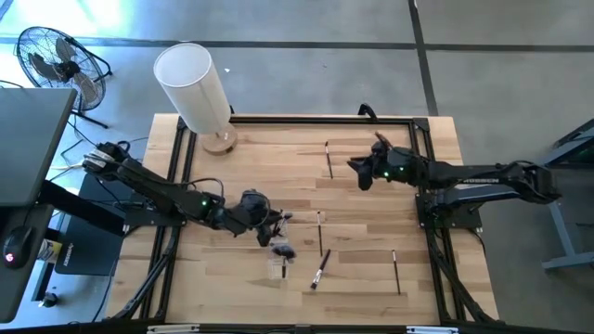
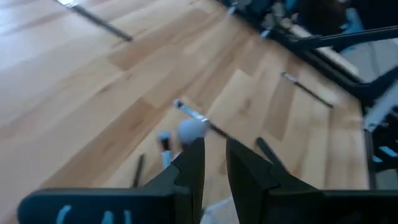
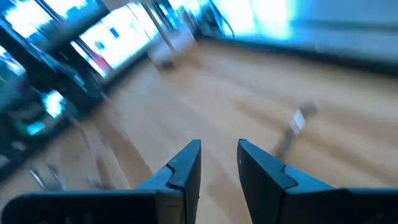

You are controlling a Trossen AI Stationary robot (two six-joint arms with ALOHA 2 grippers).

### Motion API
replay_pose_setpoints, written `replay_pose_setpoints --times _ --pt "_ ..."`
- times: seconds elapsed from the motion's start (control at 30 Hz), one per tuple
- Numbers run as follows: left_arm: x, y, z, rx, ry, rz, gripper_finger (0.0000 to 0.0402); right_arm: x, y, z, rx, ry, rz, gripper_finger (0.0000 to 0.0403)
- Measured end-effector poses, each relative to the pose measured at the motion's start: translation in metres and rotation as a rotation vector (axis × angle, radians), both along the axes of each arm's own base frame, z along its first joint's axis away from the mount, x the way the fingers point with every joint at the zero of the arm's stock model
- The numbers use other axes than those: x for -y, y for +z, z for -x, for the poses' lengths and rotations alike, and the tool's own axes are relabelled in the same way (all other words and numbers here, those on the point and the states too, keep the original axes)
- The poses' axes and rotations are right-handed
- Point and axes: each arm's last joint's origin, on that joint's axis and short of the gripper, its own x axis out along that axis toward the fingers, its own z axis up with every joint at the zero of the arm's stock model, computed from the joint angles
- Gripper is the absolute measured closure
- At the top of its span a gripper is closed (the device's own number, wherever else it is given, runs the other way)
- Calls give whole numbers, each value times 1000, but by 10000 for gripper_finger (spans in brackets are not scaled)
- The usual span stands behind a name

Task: Put items in baskets/containers
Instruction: Put the lash brush into the transparent organizer

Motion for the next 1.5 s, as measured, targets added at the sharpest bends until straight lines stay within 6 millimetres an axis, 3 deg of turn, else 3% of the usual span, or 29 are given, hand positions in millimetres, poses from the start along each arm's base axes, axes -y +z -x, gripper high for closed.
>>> replay_pose_setpoints --times 0.1,0.23,0.47,0.7,0.87,1.03,1.5 --pt "-2 10 5 -60 18 -4 338 10 8 -14 50 1 66 309" --pt "-6 22 12 -170 56 -58 338 29 18 -45 -49 52 157 323" --pt "-11 30 25 -356 117 -98 383 83 23 -109 -418 -28 73 330" --pt "-13 27 29 -372 190 -34 390 143 -2 -149 -812 -125 -87 312" --pt "-12 28 27 -353 199 -15 398 174 -33 -157 -958 -192 -257 300" --pt "-12 28 27 -350 201 -11 400 191 -50 -157 -933 -177 -340 289" --pt "-13 27 28 -356 208 -21 401 185 -58 -163 -848 -133 -410 288"
